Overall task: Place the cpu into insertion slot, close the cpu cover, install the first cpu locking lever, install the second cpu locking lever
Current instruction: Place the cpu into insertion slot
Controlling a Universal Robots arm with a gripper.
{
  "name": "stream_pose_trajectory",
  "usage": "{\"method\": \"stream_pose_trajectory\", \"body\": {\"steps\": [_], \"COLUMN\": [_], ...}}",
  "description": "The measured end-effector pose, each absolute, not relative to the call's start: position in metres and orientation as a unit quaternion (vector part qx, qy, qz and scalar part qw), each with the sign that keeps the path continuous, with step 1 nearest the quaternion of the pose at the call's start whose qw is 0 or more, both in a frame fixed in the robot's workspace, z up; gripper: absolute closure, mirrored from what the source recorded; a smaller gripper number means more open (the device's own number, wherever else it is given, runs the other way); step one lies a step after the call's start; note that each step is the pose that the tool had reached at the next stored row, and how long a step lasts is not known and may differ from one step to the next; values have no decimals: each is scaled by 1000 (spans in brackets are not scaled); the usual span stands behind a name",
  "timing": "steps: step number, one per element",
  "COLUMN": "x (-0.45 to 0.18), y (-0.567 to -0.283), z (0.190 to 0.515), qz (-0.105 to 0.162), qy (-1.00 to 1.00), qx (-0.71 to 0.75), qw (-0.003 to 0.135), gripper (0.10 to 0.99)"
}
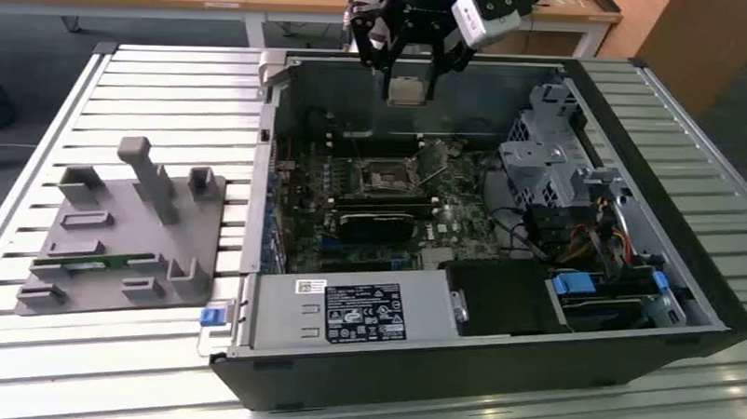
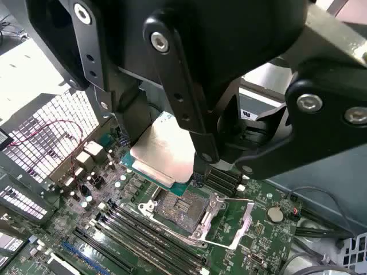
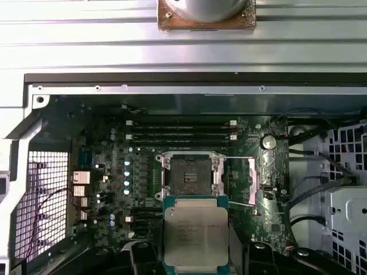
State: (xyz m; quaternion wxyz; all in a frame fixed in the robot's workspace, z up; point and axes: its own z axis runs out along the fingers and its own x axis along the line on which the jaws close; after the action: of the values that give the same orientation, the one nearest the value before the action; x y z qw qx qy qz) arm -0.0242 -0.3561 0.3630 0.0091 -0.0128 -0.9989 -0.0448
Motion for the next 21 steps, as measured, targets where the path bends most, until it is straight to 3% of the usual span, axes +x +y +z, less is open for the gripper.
{"method": "stream_pose_trajectory", "body": {"steps": [21], "x": [-24], "y": [-356], "z": [360], "qz": [-45], "qy": [-991], "qx": [-127], "qw": [4], "gripper": [545]}}
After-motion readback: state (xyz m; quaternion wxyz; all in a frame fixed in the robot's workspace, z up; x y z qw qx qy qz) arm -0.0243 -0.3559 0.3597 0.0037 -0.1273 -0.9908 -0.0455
